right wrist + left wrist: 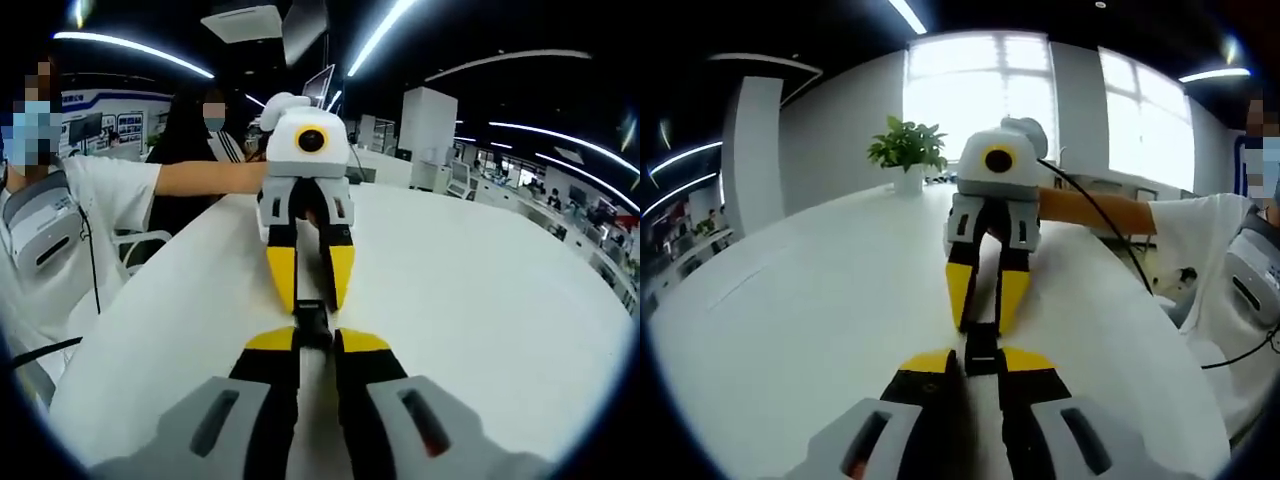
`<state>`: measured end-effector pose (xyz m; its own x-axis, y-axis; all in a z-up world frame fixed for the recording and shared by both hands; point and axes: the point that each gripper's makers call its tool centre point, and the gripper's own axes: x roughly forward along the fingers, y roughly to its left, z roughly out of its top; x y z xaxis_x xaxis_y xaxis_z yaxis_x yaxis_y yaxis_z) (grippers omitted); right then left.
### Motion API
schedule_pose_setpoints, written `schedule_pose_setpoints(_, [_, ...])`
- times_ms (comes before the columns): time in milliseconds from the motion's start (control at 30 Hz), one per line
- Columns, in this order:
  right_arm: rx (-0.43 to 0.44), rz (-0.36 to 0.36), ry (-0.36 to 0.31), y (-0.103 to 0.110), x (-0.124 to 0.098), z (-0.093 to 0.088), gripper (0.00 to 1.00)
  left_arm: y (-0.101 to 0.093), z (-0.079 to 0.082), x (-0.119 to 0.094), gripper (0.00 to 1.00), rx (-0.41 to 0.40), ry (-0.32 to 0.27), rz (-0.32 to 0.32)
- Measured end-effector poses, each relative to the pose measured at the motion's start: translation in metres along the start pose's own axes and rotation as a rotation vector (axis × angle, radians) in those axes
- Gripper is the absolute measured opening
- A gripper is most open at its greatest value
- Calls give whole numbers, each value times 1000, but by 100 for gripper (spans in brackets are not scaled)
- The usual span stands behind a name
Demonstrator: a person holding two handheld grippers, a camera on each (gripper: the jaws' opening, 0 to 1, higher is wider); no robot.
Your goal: Snap the two parts of the plastic buckle together until the buckle closes and remains connected.
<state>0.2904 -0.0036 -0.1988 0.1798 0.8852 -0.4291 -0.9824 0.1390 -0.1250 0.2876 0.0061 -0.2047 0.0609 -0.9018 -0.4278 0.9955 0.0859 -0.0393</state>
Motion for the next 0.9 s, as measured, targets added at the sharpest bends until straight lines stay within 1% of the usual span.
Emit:
schedule_pose_setpoints(33, [4, -4, -1, -2, 0, 0, 12, 2, 1, 0, 15, -3, -4, 6])
schedule_pose_setpoints(133, [22, -35, -2, -13, 2, 0, 12, 16, 4, -1, 15, -18, -16, 43])
schedule_pose_setpoints(233, [41, -50, -9, -17, 3, 1, 12, 25, 5, -1, 15, -28, -22, 68])
schedule_pose_setpoints(300, [42, -70, -5, -21, 4, 1, 12, 27, 5, 0, 15, -34, -23, 74])
schedule_pose_setpoints(400, [58, -78, -16, -25, 3, 1, 13, 29, 5, 1, 15, -40, -21, 81])
schedule_pose_setpoints(500, [60, -85, -19, -26, 4, 0, 13, 33, 5, 0, 15, -43, -22, 94])
schedule_pose_setpoints(800, [65, -100, -13, -24, 9, -1, 16, 59, 3, -5, 15, -43, 3, 165])
schedule_pose_setpoints(900, [59, -109, -7, -24, 10, 0, 18, 60, 5, -6, 15, -46, -7, 169])
